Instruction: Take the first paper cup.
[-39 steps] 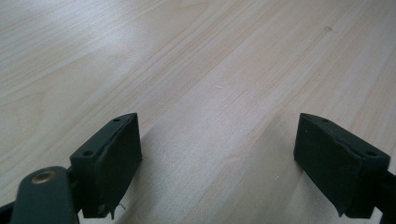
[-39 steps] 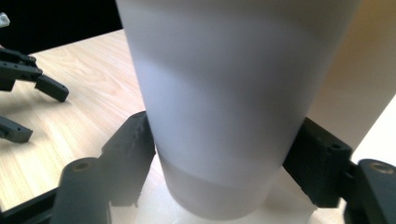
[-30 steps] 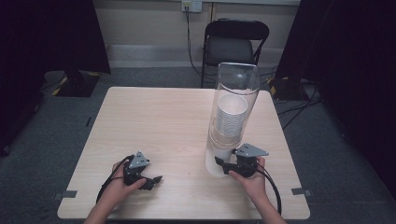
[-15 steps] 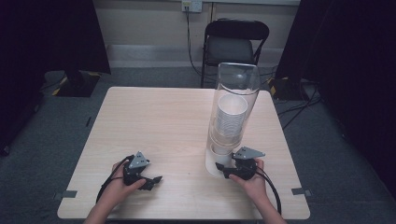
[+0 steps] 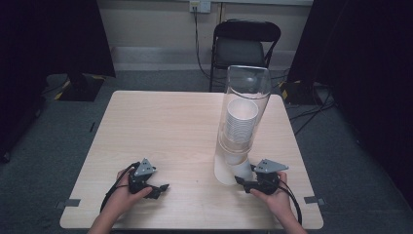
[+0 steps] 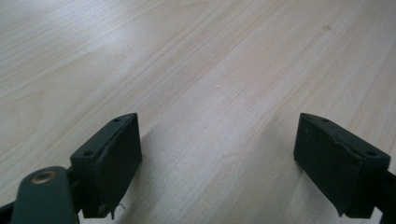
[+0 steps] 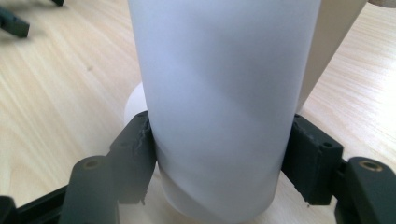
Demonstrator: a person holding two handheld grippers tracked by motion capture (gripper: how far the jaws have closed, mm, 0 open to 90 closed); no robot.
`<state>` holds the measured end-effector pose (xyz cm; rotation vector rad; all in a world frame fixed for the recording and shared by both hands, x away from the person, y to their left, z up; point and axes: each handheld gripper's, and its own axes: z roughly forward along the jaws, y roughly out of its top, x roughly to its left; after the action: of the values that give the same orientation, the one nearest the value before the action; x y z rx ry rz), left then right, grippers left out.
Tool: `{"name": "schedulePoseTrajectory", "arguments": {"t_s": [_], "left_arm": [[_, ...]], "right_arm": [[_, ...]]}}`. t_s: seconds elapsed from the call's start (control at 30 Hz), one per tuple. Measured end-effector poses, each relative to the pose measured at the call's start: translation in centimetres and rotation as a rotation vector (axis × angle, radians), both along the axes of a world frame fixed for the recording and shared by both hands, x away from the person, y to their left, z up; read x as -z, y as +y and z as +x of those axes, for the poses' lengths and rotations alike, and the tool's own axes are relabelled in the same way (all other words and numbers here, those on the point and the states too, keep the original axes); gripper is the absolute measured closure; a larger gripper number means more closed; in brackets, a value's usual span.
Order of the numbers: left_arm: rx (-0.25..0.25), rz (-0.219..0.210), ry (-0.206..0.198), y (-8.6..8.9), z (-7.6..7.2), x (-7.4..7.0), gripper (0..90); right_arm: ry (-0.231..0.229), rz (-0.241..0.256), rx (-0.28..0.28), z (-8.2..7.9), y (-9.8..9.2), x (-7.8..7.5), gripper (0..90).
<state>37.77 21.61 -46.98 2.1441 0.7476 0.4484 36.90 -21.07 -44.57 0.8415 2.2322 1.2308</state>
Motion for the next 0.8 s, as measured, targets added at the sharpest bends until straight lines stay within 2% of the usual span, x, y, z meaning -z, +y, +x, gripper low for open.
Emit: {"name": "schedulePoseTrajectory", "arguments": {"t_s": [0.23, 0.33, 0.4, 0.43, 0.63, 0.73, 0.8], "left_arm": [[0.0, -0.001, 0.0, 0.0, 0.0, 0.0, 14.6], [0.0, -0.001, 0.0, 0.0, 0.0, 0.0, 14.5], [0.0, -0.001, 0.0, 0.0, 0.0, 0.0, 14.6], [0.005, 0.0, 0.0, 0.0, 0.0, 0.0, 14.6], [0.015, 0.002, 0.004, 0.0, -0.2, 0.0, 15.3], [0.026, 0.009, 0.027, -0.2, -0.3, -0.3, 16.8], [0.034, -0.002, 0.049, -0.4, -0.4, -0.5, 18.8]], "right_arm": [[0.015, -0.021, -0.007, -1.2, -1.2, 0.1, 33.0], [0.033, -0.01, -0.007, -1.8, -1.9, 0.4, 33.0], [0.031, -0.007, -0.009, -2.0, -2.1, 0.4, 33.0], [0.019, 0.011, -0.021, -2.4, -2.2, 0.3, 33.0], [0.0, 0.012, -0.06, -2.9, -0.9, 0.0, 32.7], [0.019, 0.003, -0.079, -3.0, 0.0, 0.3, 32.7], [0.024, 0.003, -0.096, -3.2, 0.3, 0.4, 32.7]]}}
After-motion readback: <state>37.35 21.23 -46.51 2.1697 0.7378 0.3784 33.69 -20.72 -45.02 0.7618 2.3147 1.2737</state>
